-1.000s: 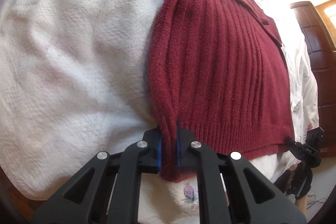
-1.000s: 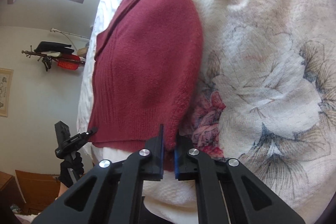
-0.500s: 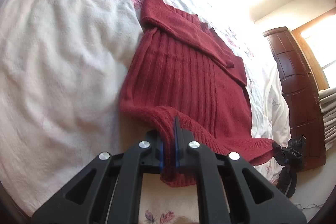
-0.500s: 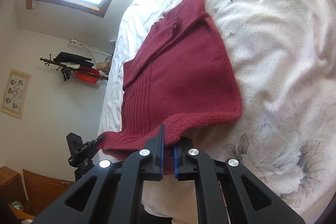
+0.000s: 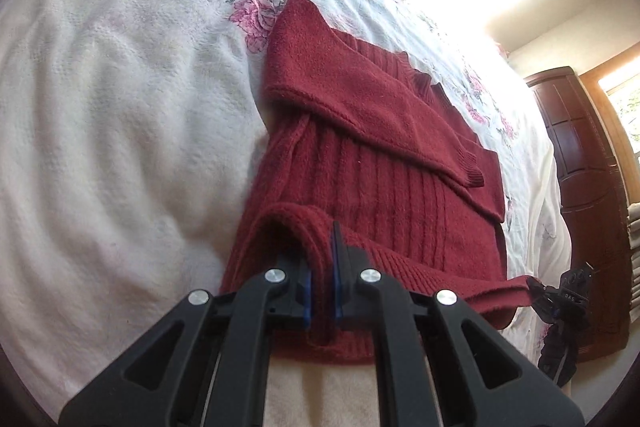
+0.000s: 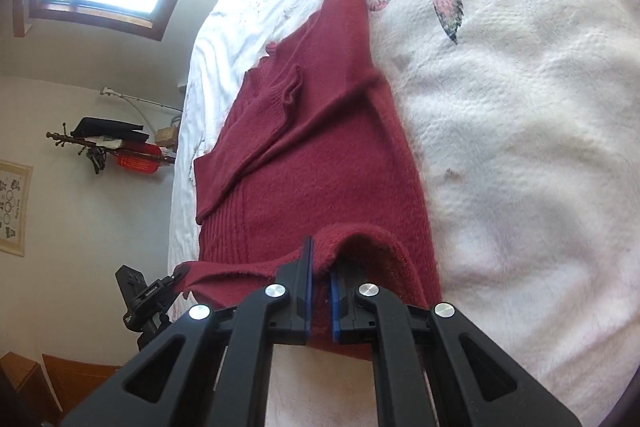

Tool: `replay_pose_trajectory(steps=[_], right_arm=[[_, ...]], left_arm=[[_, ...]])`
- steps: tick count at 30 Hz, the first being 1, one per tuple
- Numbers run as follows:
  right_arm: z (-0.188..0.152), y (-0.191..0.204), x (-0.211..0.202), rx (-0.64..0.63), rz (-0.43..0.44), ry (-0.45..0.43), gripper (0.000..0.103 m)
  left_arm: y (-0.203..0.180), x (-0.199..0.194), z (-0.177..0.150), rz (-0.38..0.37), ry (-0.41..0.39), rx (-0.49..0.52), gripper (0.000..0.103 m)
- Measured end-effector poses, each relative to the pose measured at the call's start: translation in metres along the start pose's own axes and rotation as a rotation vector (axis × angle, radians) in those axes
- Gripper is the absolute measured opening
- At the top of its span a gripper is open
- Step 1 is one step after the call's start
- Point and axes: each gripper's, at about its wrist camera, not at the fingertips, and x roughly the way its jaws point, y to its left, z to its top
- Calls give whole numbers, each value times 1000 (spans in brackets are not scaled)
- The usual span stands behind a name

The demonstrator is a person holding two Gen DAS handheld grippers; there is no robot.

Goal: Fold small clothes
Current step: 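Grasp the ribbed hem with both grippers and fold it toward the collar, then open both grippers and release the folded hem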

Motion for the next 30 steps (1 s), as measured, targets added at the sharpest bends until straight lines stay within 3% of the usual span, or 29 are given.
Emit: replay_pose_trajectory(steps=[4,9,10,11,13,15,19,21,26,30], right_arm=[[17,-8,19,8,-36,32,7],[30,-14,32,9,-64,69,10],[30,-15,31,14,-58,75,12],[31,-16,31,14,-52,76,12],[31,-18,28,12,-55,74,20],[32,-20,20,14,-67,51,33],[32,-19,-5,-25,-143,-10,41],[29,-15,-14,-57,-162,-19,41],[19,-5,-25,-117,-166,-23,43],[15,2,-21,-161,-176,-11,44]], left_arm=[[10,22,12,-17,35,-51,10],[18,24,19,-104,84,-77,17],[19,21,20,-120,89,-72,21],[21,17,20,-130,89,-67,30],[24,7,20,-151,81,-62,42],[27,-4,20,-155,70,-53,44],[20,-21,20,-88,43,49,44],[7,-21,22,-12,30,143,47],[-26,3,30,150,24,360,56],[-44,29,37,203,47,475,59]])
